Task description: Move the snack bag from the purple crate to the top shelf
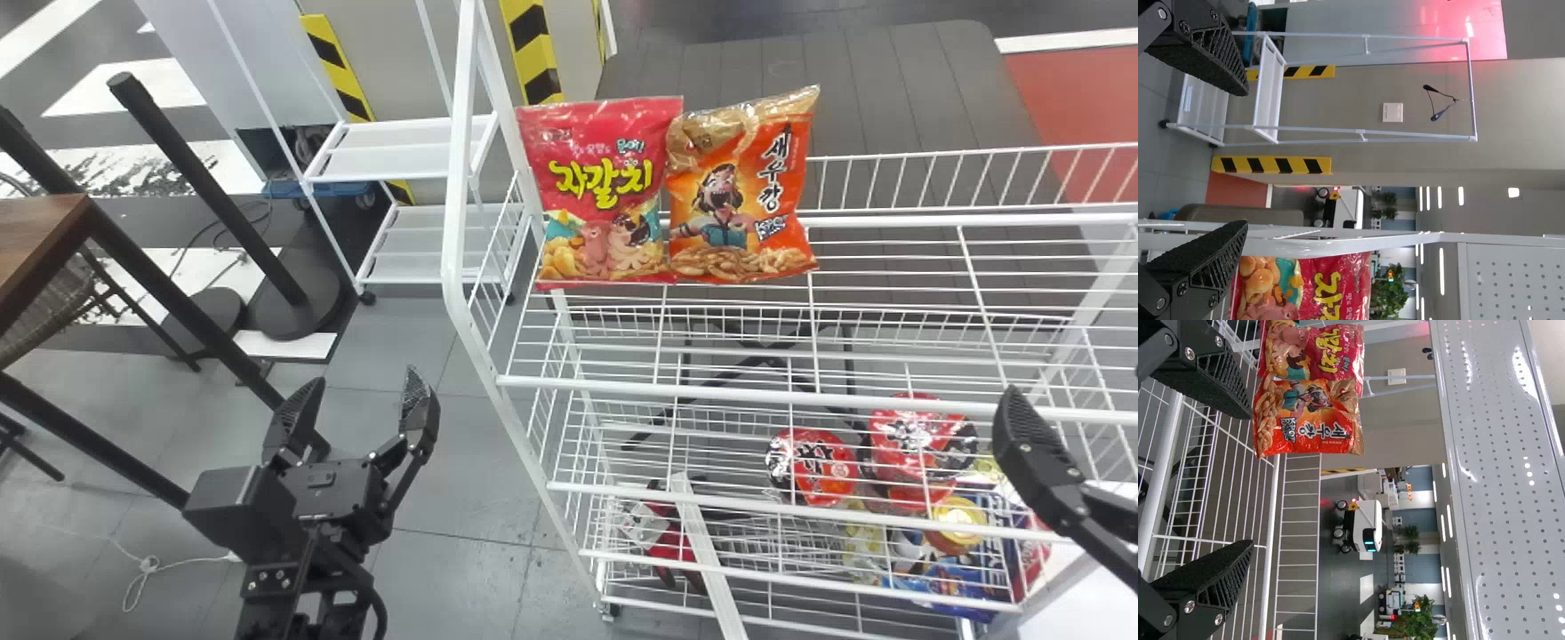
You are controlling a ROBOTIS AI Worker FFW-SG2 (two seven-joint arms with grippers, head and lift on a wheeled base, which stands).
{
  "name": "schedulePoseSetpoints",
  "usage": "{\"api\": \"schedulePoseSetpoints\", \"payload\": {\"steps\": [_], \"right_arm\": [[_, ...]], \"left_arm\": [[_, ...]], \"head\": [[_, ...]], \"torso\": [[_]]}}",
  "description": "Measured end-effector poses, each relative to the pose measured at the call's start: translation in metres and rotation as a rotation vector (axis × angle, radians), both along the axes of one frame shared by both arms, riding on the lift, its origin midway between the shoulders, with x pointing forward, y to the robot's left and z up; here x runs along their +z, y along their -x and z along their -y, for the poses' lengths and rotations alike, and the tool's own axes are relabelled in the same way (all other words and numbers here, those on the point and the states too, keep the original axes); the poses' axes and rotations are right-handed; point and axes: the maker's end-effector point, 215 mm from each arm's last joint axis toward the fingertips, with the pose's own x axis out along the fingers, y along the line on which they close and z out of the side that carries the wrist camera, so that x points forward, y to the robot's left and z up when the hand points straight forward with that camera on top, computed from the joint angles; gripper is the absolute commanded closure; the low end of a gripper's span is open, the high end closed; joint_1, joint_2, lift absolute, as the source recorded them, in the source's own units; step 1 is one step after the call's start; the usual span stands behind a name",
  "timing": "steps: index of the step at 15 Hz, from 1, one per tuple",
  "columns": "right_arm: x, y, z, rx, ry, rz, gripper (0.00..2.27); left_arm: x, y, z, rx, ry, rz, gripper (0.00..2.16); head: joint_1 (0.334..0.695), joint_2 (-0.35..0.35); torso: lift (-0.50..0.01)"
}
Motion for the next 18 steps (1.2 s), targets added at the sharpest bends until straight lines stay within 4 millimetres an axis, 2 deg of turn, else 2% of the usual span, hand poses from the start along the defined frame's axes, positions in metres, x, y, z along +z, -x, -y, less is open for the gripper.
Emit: {"api": "schedulePoseSetpoints", "payload": {"steps": [9,13,15,18], "right_arm": [[-0.002,0.0,0.001,-0.006,0.003,-0.005,0.16],[-0.012,-0.001,0.008,-0.052,0.01,-0.04,0.16],[-0.024,-0.002,0.011,-0.09,0.008,-0.086,0.16],[-0.03,0.0,0.005,-0.072,0.007,-0.106,0.16]], "left_arm": [[-0.001,0.0,0.002,-0.004,0.001,-0.002,0.13],[-0.001,0.0,0.002,-0.005,0.001,-0.004,0.13],[-0.002,0.0,0.003,-0.005,0.001,-0.007,0.13],[-0.003,0.0,0.003,-0.006,-0.001,-0.011,0.13]], "head": [[0.695,0.245],[0.695,0.235],[0.695,0.228],[0.695,0.234]], "torso": [[0.0],[-0.013],[-0.021],[-0.033]]}}
